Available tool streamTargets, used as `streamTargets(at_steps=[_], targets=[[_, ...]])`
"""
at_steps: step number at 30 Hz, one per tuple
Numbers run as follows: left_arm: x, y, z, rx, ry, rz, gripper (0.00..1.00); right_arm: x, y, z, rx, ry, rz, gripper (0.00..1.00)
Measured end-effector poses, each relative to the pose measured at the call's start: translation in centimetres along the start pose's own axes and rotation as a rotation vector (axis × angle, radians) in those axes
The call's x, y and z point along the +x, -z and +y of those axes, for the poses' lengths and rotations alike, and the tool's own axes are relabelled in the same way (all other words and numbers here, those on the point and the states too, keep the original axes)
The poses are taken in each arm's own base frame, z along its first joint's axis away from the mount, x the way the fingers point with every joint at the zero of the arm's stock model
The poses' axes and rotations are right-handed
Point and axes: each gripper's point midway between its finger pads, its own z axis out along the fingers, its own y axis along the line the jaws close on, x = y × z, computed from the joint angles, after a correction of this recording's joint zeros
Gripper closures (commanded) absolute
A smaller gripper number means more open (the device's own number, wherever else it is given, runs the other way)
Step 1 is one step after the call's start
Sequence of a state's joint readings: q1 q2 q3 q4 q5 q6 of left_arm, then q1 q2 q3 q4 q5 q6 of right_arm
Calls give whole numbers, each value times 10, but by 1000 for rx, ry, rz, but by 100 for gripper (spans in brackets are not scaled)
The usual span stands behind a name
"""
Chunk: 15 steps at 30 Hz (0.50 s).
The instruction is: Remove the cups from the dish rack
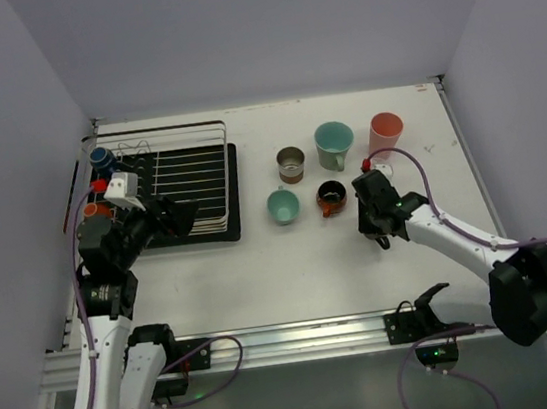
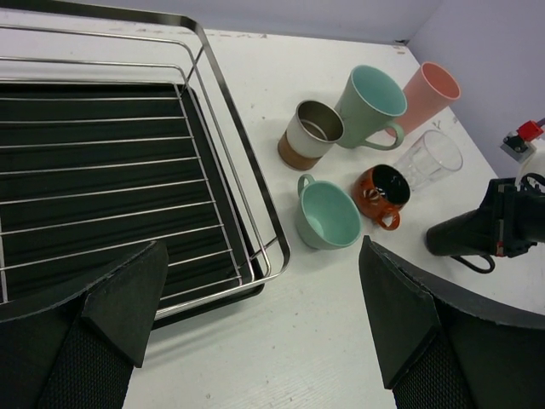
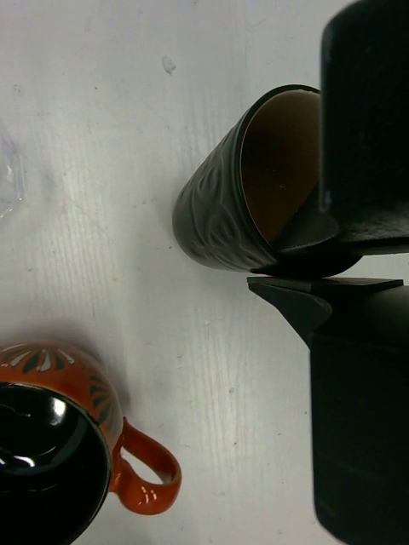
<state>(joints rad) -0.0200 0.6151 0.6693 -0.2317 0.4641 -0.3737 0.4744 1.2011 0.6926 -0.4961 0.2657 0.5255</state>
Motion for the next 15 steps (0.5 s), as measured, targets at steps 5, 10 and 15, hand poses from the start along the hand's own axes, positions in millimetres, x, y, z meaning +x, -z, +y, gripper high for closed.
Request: streamTargets(at_steps=[5, 10, 15], targets=[[-1, 0, 3, -18, -3, -7, 0, -17, -2, 6, 4, 7, -17, 91], [0, 0, 18, -101, 4, -11, 0, -20, -4, 9, 1, 12, -19, 65], [6, -2, 39, -209, 23, 6, 0, -22, -3, 10, -9, 24, -26, 56]])
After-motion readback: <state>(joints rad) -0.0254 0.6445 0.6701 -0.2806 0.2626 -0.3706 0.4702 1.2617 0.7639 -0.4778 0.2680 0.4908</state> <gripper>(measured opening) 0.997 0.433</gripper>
